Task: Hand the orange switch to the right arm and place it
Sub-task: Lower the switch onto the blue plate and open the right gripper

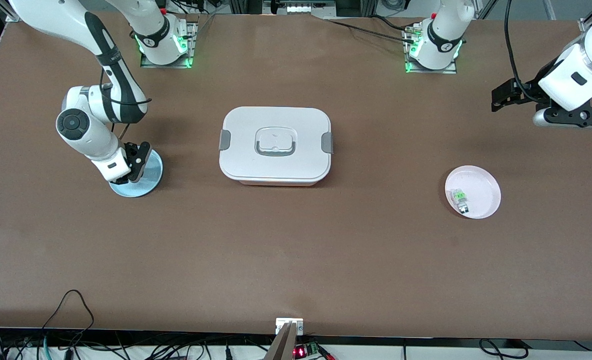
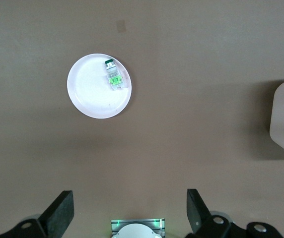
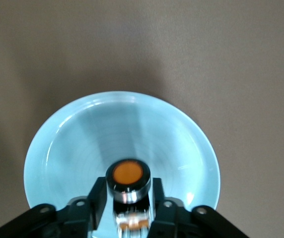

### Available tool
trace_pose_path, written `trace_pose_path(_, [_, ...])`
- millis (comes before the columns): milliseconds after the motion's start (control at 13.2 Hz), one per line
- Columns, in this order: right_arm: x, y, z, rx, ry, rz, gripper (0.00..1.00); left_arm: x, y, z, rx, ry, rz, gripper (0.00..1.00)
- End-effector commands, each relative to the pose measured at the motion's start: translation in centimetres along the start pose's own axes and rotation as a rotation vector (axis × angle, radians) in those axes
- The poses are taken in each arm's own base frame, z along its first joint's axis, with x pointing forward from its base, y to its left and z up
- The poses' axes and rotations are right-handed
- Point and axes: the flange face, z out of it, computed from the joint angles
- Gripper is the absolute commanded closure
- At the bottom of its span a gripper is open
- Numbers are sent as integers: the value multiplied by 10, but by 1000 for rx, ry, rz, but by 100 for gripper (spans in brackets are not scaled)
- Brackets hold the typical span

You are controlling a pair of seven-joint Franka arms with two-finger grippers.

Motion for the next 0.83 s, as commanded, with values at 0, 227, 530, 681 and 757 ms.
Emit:
trace_pose_path(0, [-8,-1,-18,23,-13,56,0,-5,5,-8,-4,-8,28,0])
trace_pose_path(227, [14,4,-69,30,-20,175,0,-7,14,-12,0,-3,44,0])
trace_pose_path(530, [56,24,-150,78,-58,346,0,-7,15,-12,1,-5,46,0])
trace_pose_path(681, [69,33,-189,89,-31,457,0,-7,15,-12,2,-5,45,0])
trace_pose_path(757, [72,37,-209,99,-23,524,0,-8,15,-12,2,-6,45,0])
